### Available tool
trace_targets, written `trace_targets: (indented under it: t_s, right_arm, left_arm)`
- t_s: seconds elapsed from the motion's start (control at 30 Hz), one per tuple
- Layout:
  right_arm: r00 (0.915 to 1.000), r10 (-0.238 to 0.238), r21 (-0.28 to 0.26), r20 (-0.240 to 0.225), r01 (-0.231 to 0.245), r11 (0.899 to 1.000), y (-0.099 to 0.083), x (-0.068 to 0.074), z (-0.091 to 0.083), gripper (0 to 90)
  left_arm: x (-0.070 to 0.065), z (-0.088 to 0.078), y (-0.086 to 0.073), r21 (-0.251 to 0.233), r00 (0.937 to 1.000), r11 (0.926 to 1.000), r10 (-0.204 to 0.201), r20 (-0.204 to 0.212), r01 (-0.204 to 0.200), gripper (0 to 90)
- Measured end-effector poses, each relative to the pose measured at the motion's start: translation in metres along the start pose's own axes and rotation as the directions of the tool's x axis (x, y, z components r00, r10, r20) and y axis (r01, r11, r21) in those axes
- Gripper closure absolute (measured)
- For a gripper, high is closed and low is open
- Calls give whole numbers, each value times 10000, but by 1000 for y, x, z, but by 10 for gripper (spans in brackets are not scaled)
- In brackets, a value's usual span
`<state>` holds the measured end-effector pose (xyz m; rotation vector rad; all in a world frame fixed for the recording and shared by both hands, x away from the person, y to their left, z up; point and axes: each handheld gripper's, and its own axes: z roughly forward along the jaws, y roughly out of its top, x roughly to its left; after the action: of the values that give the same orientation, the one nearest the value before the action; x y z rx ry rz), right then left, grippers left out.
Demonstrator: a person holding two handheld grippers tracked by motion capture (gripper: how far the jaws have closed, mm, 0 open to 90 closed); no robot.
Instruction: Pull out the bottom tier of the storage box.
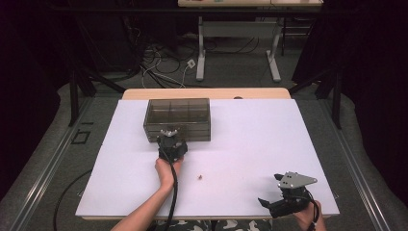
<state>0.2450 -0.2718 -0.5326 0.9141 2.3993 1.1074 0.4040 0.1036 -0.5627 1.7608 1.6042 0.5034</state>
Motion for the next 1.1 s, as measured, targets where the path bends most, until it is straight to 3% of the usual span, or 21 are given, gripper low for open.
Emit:
trace_targets:
  t_s: [1.1]
  right_arm:
    - [10000, -1, -72, 41, 1, 10000, 0, 0, 0, 5]
  left_arm:
    - [2, -5, -3, 42, 9997, 10000, -70, 243, 69, 565]
